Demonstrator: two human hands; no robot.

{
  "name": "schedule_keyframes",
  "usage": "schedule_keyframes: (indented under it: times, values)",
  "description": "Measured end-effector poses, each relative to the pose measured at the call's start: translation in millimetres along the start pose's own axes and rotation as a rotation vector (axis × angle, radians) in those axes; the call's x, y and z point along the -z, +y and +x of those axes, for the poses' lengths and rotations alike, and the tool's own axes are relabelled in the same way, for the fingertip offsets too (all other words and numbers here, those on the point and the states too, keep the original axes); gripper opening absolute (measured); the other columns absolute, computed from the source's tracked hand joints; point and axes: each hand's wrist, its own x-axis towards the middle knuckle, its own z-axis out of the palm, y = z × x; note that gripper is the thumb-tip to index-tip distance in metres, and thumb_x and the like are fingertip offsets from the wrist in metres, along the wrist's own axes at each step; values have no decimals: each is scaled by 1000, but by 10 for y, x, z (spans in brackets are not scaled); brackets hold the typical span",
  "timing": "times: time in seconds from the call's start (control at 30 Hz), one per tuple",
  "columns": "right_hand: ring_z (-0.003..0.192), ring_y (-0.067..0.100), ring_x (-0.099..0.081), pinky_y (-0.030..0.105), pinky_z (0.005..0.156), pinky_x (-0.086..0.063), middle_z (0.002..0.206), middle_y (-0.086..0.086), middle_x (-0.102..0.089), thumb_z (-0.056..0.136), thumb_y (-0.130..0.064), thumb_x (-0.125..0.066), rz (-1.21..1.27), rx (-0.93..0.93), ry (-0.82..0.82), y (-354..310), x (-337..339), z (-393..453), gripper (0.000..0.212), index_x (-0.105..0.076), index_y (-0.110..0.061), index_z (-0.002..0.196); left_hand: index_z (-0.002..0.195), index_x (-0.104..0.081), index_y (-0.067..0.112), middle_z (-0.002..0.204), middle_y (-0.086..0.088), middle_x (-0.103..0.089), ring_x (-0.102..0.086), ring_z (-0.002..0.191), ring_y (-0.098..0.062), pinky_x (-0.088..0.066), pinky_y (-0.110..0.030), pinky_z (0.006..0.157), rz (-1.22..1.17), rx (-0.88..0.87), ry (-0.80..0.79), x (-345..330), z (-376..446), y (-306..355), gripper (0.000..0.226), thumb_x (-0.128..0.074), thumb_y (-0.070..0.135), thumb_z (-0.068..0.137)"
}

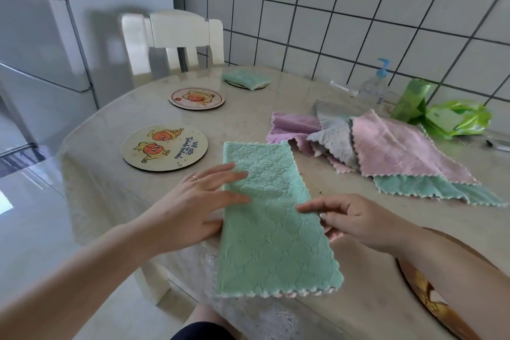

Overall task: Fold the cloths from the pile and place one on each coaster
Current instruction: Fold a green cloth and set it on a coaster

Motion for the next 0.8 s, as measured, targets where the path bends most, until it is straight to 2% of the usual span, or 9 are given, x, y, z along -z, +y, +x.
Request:
schedule_keyframes:
  times: [0.13,0.3,0.4,0.47,0.53,0.6,0.67,0.73,0.8]
  values:
    - [62,-4,-53,8,63,-38,71,-23,-62,83,5,-52,-211,155,57,23,-55,-34,53,-65,-42,104,124,-56,35,136,17,-50,-35,133,1,-28,-32,111,-112,-100,-70,-66,-17,95,41,-61,27,84]
    - [78,4,-43,11,67,-34,83,-7,-53,69,-11,-61,-823,595,378,208,-147,-28,35,-70,-31,95,121,-54,39,127,19,-58,-43,125,8,-32,-24,108,-306,15,-77,-55,-51,169,38,-58,28,85]
    - [90,4,-48,11,76,-35,97,-7,-56,68,-5,-52,-765,664,370,202,-212,-67,37,-61,-31,93,118,-55,41,120,22,-62,-53,113,9,-39,-14,100,-442,116,-82,35,-113,282,37,-47,43,82]
    - [86,-1,-56,12,71,-42,93,-17,-60,71,-3,-61,-597,694,299,161,-262,-74,32,-58,-29,90,104,-65,30,95,18,-70,-65,84,-1,-53,-22,78,-499,227,-70,61,-146,331,47,-43,65,80]
    - [74,-9,-58,7,62,-41,82,-22,-62,78,-21,-59,-434,587,317,110,-315,-74,10,-58,-28,85,76,-63,15,61,12,-61,-53,52,-5,-44,-27,52,-521,370,-20,63,-140,350,57,-46,69,78]
    - [61,-5,-55,14,55,-39,73,-17,-62,78,-39,-52,-317,395,421,117,-336,-21,16,-57,-27,89,66,-56,14,51,12,-50,-42,47,-3,-33,-24,46,-559,486,22,36,-96,332,45,-52,58,76]
    - [53,2,-49,25,53,-38,62,-9,-58,85,-39,-54,-222,231,476,76,-317,68,21,-57,-18,81,72,-56,19,57,14,-55,-46,49,-3,-37,-22,47,-569,504,81,48,-27,316,35,-52,54,77]
    - [49,2,-50,22,50,-40,55,-5,-59,91,-27,-55,-142,157,501,26,-264,181,23,-58,-15,71,92,-60,26,77,16,-68,-63,65,-5,-54,-31,60,-609,504,111,56,56,263,25,-54,48,84]
    - [51,5,-54,20,49,-39,59,1,-62,92,-25,-54,-124,130,501,-9,-211,301,24,-59,-6,77,109,-56,35,90,14,-71,-68,78,-6,-57,-40,71,-611,524,113,49,142,202,22,-57,39,88]
